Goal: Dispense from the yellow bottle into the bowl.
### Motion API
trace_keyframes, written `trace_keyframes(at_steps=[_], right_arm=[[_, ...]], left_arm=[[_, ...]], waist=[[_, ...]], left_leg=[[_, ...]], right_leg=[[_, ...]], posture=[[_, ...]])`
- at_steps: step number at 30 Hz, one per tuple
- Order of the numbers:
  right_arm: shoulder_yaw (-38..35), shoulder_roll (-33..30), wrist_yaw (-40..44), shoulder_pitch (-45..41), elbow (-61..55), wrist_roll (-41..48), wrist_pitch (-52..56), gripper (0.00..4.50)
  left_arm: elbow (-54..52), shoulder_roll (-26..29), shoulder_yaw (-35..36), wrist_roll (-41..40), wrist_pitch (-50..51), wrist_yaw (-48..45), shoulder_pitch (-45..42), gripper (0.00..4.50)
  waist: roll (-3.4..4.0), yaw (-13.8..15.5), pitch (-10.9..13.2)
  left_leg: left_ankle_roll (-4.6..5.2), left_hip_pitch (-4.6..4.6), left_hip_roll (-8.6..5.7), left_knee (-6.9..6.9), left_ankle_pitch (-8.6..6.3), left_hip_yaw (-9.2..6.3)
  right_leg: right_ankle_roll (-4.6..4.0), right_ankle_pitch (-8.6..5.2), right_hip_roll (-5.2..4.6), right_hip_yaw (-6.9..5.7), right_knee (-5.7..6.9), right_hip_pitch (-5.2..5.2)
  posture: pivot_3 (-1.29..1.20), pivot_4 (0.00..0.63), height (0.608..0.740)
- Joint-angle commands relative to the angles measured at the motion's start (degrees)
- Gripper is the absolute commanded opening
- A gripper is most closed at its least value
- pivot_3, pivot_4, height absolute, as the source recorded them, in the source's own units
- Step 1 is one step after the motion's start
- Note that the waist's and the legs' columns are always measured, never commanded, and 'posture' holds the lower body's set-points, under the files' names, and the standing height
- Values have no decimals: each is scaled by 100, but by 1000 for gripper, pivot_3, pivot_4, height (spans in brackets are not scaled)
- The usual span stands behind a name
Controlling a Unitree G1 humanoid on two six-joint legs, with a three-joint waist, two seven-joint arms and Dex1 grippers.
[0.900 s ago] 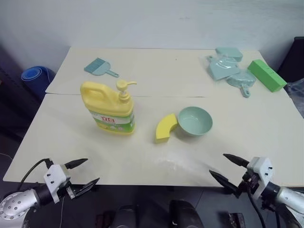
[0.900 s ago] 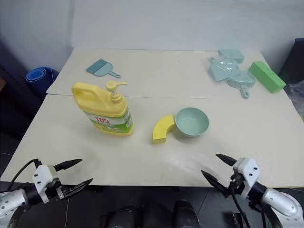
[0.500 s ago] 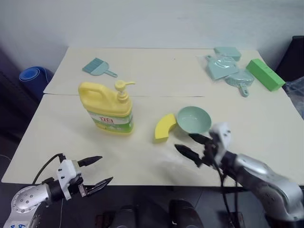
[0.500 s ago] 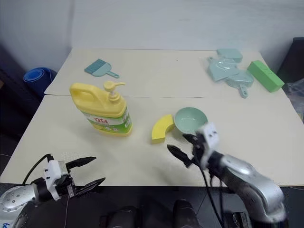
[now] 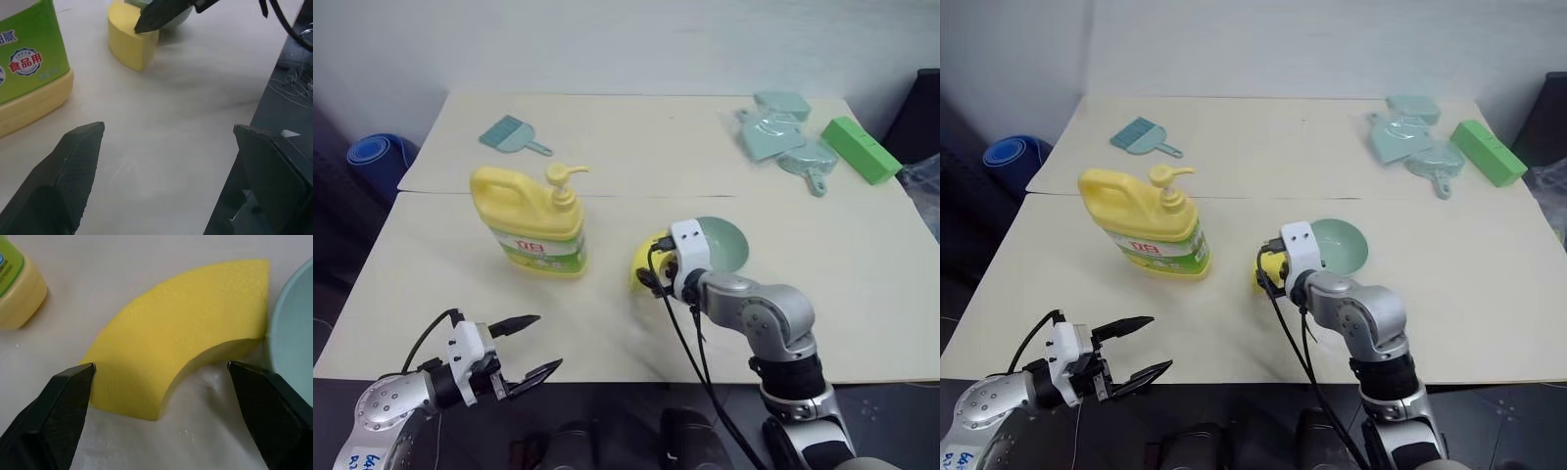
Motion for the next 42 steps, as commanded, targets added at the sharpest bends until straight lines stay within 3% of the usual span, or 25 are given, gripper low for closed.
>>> trace_keyframes(at_steps=[1, 9, 16, 22, 25, 34, 37, 42], right_arm=[[107, 242, 61, -207, 177, -236, 25, 4500], [-97, 620, 277, -571, 515, -407, 407, 4500], [283, 712, 867, -513, 1162, -524, 293, 4500], [130, 662, 1284, -608, 1382, -643, -239, 2600], [189, 512, 1555, -626, 1313, -684, -384, 1931], [302, -121, 2341, -575, 890, -772, -862, 1837], [-32, -696, 2793, -550, 29, -466, -719, 1837], [-1949, -1614, 2873, -800, -510, 208, 141, 1837]], left_arm=[[-192, -55, 19, -54, -73, -8, 124, 4486], [-272, -131, -6, -33, -69, 28, 227, 4486], [-226, -155, -62, 10, -81, 19, 204, 4486], [-183, -224, -82, 46, -106, 92, 112, 4500], [-151, -247, -102, 82, -153, 74, 133, 4500], [-47, -313, -156, 173, -282, 112, 70, 4500], [-19, -326, -154, 143, -322, 108, 36, 4500], [-50, -439, -253, -195, -190, 18, -224, 4500]], waist=[[0, -34, 0], [1, -52, 0], [1, -68, 0], [1, -93, -1], [1, -130, -1], [2, -164, 0], [2, -139, 1], [1, 2, 1]], left_leg=[[0, 0, 0, -1, 0, 1], [-3, 1, 3, -5, 2, 0], [-3, 2, 3, -6, 2, -1], [-3, 2, 3, -6, 2, -1], [-3, 1, 3, -7, 2, -1], [-3, 1, 4, -9, 2, -4], [-3, -2, 2, -8, 2, -6], [-1, -6, -1, -1, 1, -10]], right_leg=[[0, 0, 0, 0, 0, 0], [0, 0, 2, -1, 0, -1], [0, 0, 2, -1, 0, -1], [0, 0, 2, -1, 1, -1], [0, 0, 2, -1, 1, -2], [0, 0, 2, -3, 0, -2], [0, 0, -1, -3, -1, -3], [3, 1, -4, -4, -8, 0]], posture=[[0, 150, 740], [0, 150, 740], [0, 150, 740], [0, 150, 740], [0, 150, 740], [0, 150, 740], [0, 150, 740], [0, 150, 740]])
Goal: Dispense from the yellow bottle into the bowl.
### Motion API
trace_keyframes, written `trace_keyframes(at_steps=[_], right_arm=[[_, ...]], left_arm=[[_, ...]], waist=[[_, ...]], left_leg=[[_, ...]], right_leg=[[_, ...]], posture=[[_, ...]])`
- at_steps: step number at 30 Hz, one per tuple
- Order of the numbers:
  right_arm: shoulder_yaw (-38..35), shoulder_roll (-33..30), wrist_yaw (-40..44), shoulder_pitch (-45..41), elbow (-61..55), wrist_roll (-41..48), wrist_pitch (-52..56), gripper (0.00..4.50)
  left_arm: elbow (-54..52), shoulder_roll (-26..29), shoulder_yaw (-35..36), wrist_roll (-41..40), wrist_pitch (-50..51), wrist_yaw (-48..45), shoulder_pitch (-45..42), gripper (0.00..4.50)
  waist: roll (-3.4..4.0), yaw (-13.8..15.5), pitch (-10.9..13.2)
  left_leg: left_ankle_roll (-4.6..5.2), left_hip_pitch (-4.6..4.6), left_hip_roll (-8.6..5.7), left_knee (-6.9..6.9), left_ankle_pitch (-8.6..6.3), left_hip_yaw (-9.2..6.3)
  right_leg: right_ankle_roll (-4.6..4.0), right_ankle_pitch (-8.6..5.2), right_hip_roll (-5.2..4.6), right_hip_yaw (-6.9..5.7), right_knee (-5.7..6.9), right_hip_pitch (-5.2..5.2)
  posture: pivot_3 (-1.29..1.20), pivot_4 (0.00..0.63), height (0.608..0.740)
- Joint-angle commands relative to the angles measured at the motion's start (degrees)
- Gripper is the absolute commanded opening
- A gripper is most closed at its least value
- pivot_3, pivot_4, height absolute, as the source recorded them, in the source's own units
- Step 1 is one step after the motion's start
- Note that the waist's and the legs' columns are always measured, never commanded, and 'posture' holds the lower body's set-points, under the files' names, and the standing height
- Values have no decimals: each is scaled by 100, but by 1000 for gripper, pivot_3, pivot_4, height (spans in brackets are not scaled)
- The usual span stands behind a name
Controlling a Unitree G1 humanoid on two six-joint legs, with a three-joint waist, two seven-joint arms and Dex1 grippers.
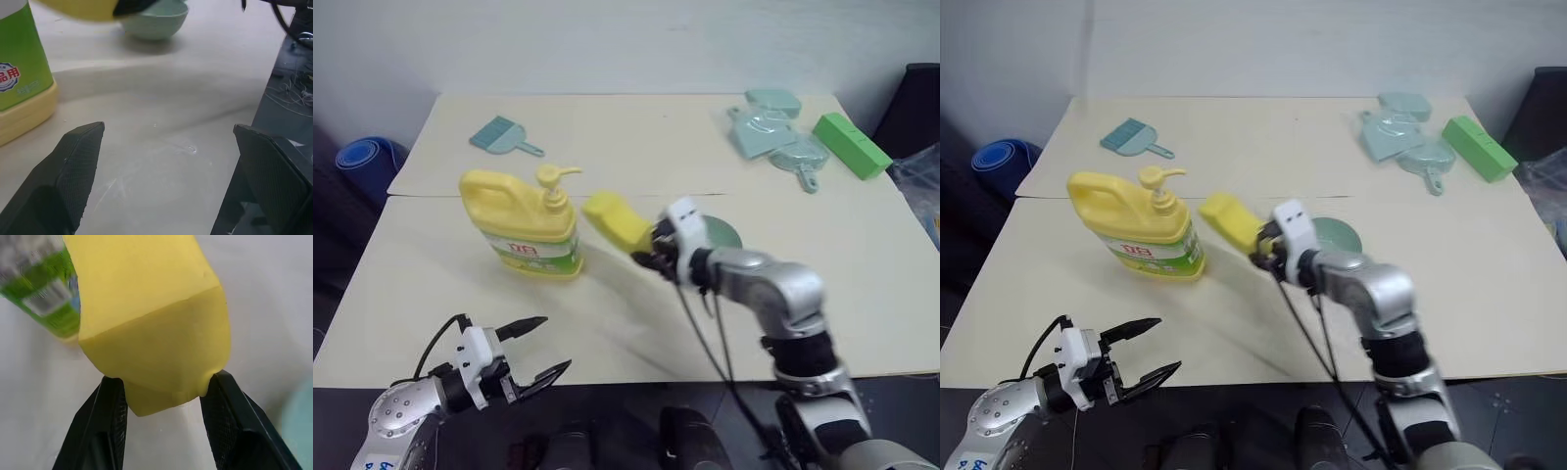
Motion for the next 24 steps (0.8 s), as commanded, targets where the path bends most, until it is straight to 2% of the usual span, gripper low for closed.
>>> trace_keyframes(at_steps=[1, 2, 4, 7, 9, 12, 15, 20, 22, 24], right_arm=[[-1250, -487, -31, -287, -232, 325, 422, 1837], [-1470, -687, -36, -353, -137, 313, 417, 1837], [-1748, -1545, 207, -243, 418, 14, -23, 1837], [-1789, -2335, 449, 30, 1506, -396, -745, 1837], [-1652, -2721, 652, 258, 2463, -747, -1454, 1837], [-1768, -2909, 678, 237, 4181, -1058, -2474, 1837], [-1473, -3068, 1137, 101, 5241, -1338, -3244, 2678], [-1094, -3324, 1524, -69, 6383, -1883, -4518, 4389], [-1234, -3511, 1884, -32, 6275, -1769, -4810, 4452], [-1397, -3585, 2820, 423, 5282, -1292, -4901, 4452]], left_arm=[[-106, -89, -109, -312, 82, -88, -194, 4500], [-139, -124, -154, -380, 127, -95, -288, 4500], [-324, -263, -257, -674, 427, 46, -638, 4500], [-585, -332, -371, -1118, 915, 143, -1064, 4500], [-736, -344, -448, -1357, 1209, 188, -1324, 4500], [-816, -326, -565, -1369, 1334, 186, -1699, 4500], [-811, -303, -613, -1368, 1384, 121, -1899, 4500], [-679, -294, -602, -1272, 1366, 91, -2060, 4500], [-648, -246, -496, -1262, 1351, 98, -2006, 4500], [-593, -170, -392, -1212, 1291, 51, -1881, 4500]], waist=[[0, 22, 0], [0, 26, 0], [0, 46, 0], [-1, 44, -1], [-6, 30, -4], [-6, 6, -4], [7, -31, 2], [11, -67, 2], [10, -33, 2], [11, 12, 2]], left_leg=[[0, 1, 0, 0, 0, 0], [0, 1, 0, 1, 0, 0], [1, 1, 0, 1, 0, 1], [4, 2, -3, -1, 0, 4], [4, 7, -2, -3, 0, 6], [7, 13, -3, -2, 2, 16], [9, 19, -2, -4, 5, 31], [8, 19, 2, -4, 7, 35], [8, 19, 1, 0, 7, 34], [8, 16, 1, 1, 7, 34]], right_leg=[[0, 0, 0, 0, 0, 2], [0, 0, 0, 1, 1, 3], [0, 0, 0, 2, 0, 3], [1, 1, 0, 5, -5, 8], [2, 1, 1, 6, -5, 10], [3, 2, 1, 9, -3, 15], [4, 2, 3, 15, -3, 12], [4, 2, 4, 18, -5, 9], [5, 2, 2, 18, -6, 11], [7, 3, 2, 18, -12, 11]], posture=[[0, 150, 740], [0, 150, 740], [0, 150, 740], [0, 150, 740], [0, 150, 740], [0, 150, 740], [0, 150, 740], [0, 150, 740], [0, 150, 740], [0, 150, 740]])
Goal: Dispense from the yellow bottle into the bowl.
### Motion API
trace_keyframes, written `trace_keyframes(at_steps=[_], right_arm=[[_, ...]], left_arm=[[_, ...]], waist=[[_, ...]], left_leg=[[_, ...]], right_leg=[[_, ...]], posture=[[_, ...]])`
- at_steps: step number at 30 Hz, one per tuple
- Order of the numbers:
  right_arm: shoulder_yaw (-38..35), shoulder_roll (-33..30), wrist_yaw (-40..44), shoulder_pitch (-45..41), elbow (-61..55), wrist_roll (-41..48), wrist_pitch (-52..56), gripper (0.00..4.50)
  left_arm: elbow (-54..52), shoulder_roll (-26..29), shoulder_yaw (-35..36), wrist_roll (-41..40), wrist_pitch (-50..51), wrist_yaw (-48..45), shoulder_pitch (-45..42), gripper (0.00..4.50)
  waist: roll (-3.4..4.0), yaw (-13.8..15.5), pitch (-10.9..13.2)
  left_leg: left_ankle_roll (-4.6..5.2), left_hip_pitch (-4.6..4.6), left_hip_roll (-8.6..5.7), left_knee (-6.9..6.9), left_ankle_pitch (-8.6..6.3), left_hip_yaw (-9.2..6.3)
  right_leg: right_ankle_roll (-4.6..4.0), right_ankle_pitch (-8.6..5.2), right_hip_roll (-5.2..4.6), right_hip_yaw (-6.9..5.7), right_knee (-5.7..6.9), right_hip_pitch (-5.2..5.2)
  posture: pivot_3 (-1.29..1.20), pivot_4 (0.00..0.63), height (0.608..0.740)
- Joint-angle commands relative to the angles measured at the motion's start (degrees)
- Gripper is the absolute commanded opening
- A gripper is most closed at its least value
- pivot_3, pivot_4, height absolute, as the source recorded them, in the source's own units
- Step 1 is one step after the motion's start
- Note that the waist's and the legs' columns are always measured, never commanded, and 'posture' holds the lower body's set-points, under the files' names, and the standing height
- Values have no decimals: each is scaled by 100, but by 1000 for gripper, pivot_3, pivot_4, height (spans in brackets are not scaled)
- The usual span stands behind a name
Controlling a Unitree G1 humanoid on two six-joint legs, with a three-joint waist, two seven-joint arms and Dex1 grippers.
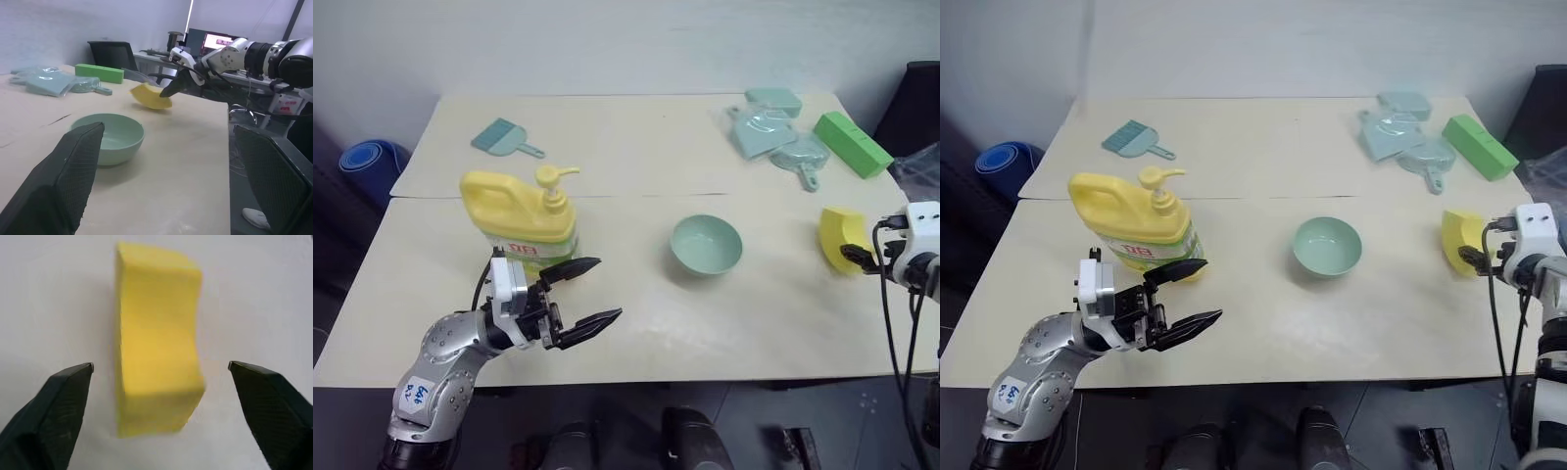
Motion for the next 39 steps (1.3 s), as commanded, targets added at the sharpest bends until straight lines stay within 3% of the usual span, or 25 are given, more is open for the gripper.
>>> trace_keyframes(at_steps=[1, 5, 9, 12, 18, 22, 32, 37, 39], right_arm=[[-304, -216, 1276, 627, -1611, 722, -130, 4452], [-168, 321, 1453, 1801, -3950, 1369, 396, 4452], [554, 1182, 961, 2402, -5468, 1203, 263, 4452], [988, 1735, 559, 2389, -5609, 931, 116, 4452], [1543, 2212, 109, 2015, -4911, 242, -349, 4452], [1842, 2396, 68, 1672, -4393, -60, -436, 3608], [2231, 2553, 26, 1263, -4228, -530, -438, 81], [2403, 2293, 484, 1104, -4659, -618, -520, 30], [2478, 2080, 876, 858, -5032, -554, -516, 0]], left_arm=[[11, 166, 261, 47, -126, -102, 225, 4500], [182, 285, 390, 92, -193, -209, 457, 4500], [342, 303, 417, 199, -269, -258, 516, 4500], [329, 293, 411, 212, -255, -231, 490, 4500], [260, 222, 426, 267, -251, -42, 523, 4500], [242, 182, 393, 282, -241, 21, 507, 4500], [222, 258, 588, 242, -213, 126, 432, 4500], [-136, 439, 1006, -605, 383, 195, 347, 4500], [-346, 539, 1377, -1141, 609, 422, 133, 4094]], waist=[[0, 29, 0], [-4, 48, 0], [-5, 52, 0], [-3, 84, 1], [-4, 169, 0], [-4, 141, 0], [-4, 131, 0], [-5, 118, -1], [-5, 115, 1]], left_leg=[[0, -1, 1, 0, 0, -5], [-1, -2, 8, 3, 0, -20], [-6, -1, 7, 4, 3, -25], [-7, -3, -2, 7, 3, -23], [-7, -3, -2, 9, 3, -25], [-7, -2, -2, 8, 3, -23], [-7, -1, -1, 9, 3, -25], [-7, -2, 0, 8, 3, -29], [-7, -3, 0, 8, 3, -30]], right_leg=[[0, 0, 1, -2, -2, 0], [0, 0, 5, -14, -2, 8], [0, 0, 5, -15, -2, 10], [1, 1, 0, -10, -2, 9], [2, 1, 2, -13, -3, 10], [2, 1, 3, -13, -1, 8], [2, 1, 3, -14, 6, 8], [1, 1, 2, -15, 9, 6], [1, 1, 1, -15, 8, 6]], posture=[[0, 150, 740], [0, 150, 740], [0, 150, 740], [0, 150, 740], [0, 150, 740], [0, 150, 740], [0, 150, 740], [0, 150, 740], [0, 150, 740]])
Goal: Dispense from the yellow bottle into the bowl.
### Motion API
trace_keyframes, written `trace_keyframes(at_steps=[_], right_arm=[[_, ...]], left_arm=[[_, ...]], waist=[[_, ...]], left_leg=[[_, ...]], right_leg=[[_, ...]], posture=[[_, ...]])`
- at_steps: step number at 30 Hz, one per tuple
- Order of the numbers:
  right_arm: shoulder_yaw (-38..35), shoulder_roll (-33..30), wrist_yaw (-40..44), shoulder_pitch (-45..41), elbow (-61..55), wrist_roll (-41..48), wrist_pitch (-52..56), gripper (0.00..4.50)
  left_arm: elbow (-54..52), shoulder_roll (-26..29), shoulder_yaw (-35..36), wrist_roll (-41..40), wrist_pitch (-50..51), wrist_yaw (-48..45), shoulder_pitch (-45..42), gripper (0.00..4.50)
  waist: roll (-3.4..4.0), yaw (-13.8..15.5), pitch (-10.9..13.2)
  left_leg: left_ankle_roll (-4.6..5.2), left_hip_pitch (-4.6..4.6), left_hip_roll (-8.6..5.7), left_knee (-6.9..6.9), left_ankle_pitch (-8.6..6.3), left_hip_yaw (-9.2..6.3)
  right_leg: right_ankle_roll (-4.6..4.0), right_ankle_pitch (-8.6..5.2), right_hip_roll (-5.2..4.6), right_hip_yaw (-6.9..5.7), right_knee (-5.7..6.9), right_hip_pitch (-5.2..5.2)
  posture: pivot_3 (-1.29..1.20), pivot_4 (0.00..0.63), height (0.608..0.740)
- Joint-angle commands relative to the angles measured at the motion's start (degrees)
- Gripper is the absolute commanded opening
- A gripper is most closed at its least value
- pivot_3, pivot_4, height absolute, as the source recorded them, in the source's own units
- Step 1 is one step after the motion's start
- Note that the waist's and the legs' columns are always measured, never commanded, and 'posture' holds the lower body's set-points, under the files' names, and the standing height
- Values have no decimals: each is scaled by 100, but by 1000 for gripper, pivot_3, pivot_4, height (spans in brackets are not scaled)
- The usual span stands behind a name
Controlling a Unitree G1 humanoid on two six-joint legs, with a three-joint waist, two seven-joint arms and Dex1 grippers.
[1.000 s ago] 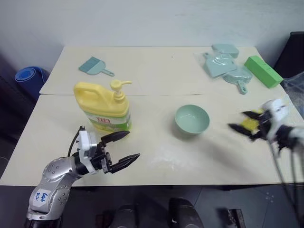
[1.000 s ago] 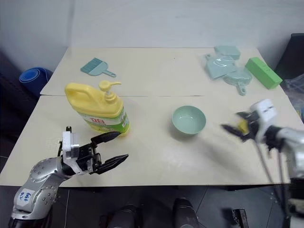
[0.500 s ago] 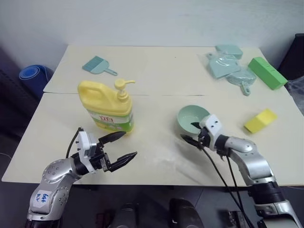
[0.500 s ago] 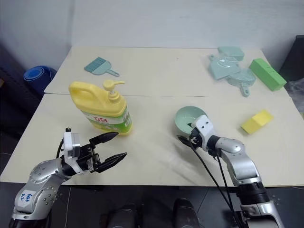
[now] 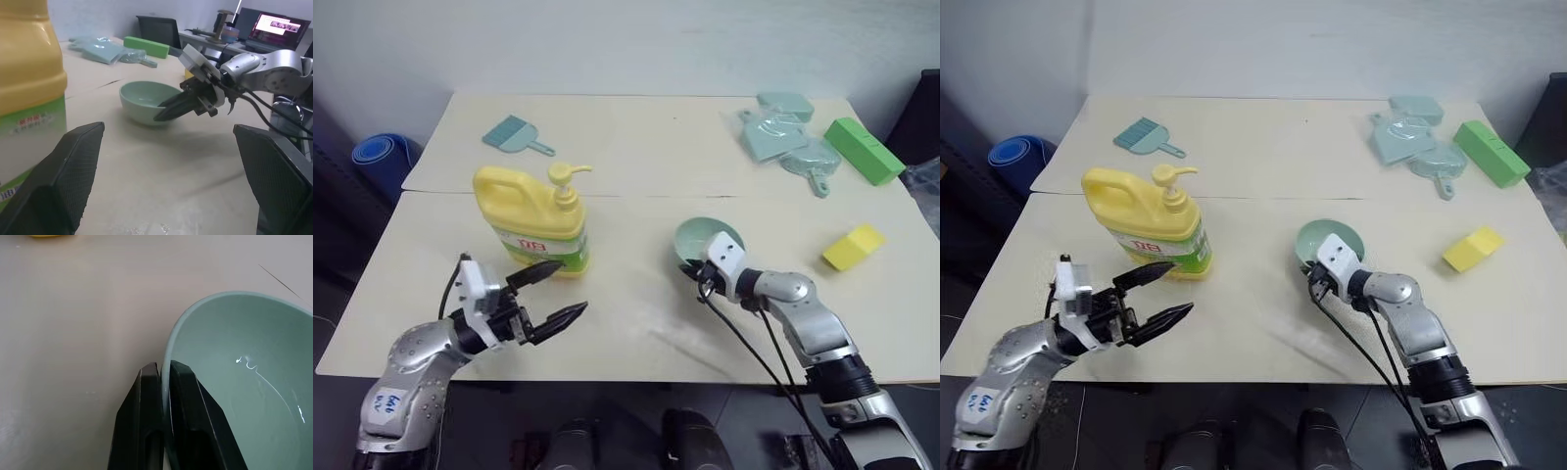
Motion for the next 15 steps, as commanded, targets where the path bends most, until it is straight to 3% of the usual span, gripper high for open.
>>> trace_keyframes(at_steps=[1, 5, 9, 13, 15], right_arm=[[27, -328, 591, -478, -792, 106, -74, 0], [122, -477, 1035, -1212, -1176, 235, 340, 0], [321, -432, 1387, -2011, -1298, 360, 855, 0], [587, -289, 1549, -2594, -1177, 309, 1062, 0], [676, -168, 1594, -2813, -1117, 327, 1158, 0]], left_arm=[[-501, 104, 625, -812, 185, 331, -418, 3994], [-356, 272, 894, -1188, 397, 980, -1773, 2675], [489, 497, 579, -637, 591, 1324, -3057, 1420], [1010, 491, 159, -196, 668, 1271, -3601, 221], [1168, 447, 47, -146, 748, 1228, -3743, 23]], waist=[[0, 0, 1], [-4, 10, 2], [-5, -8, 1], [-5, -112, 1], [-6, -147, 2]], left_leg=[[0, -3, 0, 2, 0, -4], [-2, -6, 1, 19, 1, -16], [-2, -1, -4, 11, 1, -23], [-1, -2, -7, 3, 1, -24], [-1, -3, -7, -1, 1, -24]], right_leg=[[0, 0, -1, 0, 1, -1], [0, 0, 0, -7, 8, 1], [0, 1, -1, -15, 10, 7], [0, 0, 0, -24, 9, 4], [0, 0, 2, -25, 9, 0]], posture=[[0, 150, 740], [0, 150, 740], [0, 150, 740], [0, 150, 740], [0, 150, 740]])
